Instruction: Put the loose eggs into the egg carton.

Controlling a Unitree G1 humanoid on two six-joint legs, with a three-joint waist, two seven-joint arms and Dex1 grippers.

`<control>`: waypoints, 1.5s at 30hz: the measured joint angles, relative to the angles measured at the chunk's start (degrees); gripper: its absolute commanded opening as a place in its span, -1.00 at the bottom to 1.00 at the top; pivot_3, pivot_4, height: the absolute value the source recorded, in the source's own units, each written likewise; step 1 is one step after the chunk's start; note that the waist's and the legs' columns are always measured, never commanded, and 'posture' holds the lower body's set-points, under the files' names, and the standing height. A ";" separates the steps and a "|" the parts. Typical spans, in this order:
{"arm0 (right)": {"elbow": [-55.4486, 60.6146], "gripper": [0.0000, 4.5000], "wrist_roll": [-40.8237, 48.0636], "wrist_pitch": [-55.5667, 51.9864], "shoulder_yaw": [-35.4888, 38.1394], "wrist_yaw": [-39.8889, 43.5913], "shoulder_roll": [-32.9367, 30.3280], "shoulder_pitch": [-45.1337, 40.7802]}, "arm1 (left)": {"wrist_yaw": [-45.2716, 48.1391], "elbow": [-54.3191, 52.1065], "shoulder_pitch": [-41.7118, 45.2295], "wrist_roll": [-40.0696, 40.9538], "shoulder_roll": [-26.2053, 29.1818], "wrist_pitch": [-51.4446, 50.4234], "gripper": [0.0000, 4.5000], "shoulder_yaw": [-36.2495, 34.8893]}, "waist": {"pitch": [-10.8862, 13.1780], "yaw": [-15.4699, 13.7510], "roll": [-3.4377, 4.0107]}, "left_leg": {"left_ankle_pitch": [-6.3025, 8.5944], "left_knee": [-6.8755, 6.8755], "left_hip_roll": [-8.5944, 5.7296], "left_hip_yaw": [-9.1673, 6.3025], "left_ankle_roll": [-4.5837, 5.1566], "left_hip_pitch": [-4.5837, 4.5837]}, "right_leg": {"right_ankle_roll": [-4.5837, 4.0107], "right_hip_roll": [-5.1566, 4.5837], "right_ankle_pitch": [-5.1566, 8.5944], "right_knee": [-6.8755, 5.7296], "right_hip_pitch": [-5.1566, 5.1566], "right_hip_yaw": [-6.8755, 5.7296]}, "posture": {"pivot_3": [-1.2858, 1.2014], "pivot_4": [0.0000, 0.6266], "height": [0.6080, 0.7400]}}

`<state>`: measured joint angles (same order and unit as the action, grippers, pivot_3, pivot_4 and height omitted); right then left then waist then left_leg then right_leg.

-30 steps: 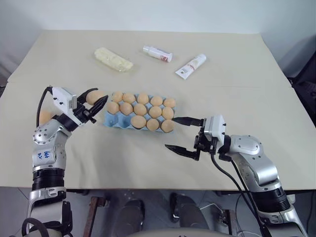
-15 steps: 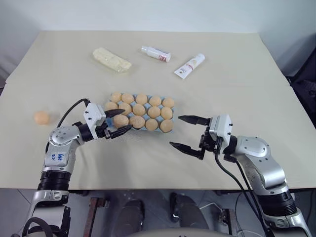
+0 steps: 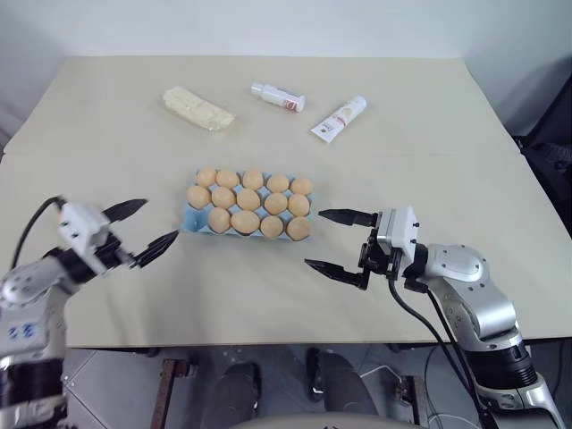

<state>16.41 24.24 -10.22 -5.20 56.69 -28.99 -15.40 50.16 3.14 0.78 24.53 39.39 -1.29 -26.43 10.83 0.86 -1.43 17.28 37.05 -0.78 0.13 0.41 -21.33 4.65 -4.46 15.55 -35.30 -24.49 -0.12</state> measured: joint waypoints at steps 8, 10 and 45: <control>-2.46 1.00 0.25 3.55 -1.27 2.64 2.37 -1.74 | -15.53 -8.07 -17.51 0.93 -12.29 -1.54 0.99 -12.61 | 0.00 0.20 -0.02 | 0.05 -0.02 0.01 0.02 0.05 0.02 | -0.01 -0.02 0.01 0.10 0.06 0.02 | 0.03 -0.52 1.00; -3.36 1.00 -0.19 5.02 -1.37 2.91 2.89 -1.82 | -19.98 -9.24 -18.72 2.72 -15.20 -3.50 0.99 -14.87 | -0.01 -0.41 -0.04 | 0.05 0.02 0.02 -0.05 0.05 0.02 | -0.02 -0.01 0.01 0.09 0.08 -0.06 | 0.03 -0.52 1.00; -7.67 1.00 -3.38 9.05 -4.60 3.83 4.94 -0.85 | -38.10 35.72 25.92 -10.28 -0.95 -7.77 0.59 -0.74 | -0.05 -0.67 -0.11 | 0.09 0.03 0.01 0.01 -0.09 -0.05 | 0.05 0.03 -0.03 0.09 0.01 -0.26 | 0.03 -0.52 1.00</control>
<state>8.74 20.85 -1.17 -9.79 60.52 -24.05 -16.25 12.07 38.86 26.70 14.25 38.44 -9.05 -27.17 10.78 0.19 -1.53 17.37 37.08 -0.77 0.13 0.33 -21.37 4.70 -4.42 15.52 -35.21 -24.48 -0.38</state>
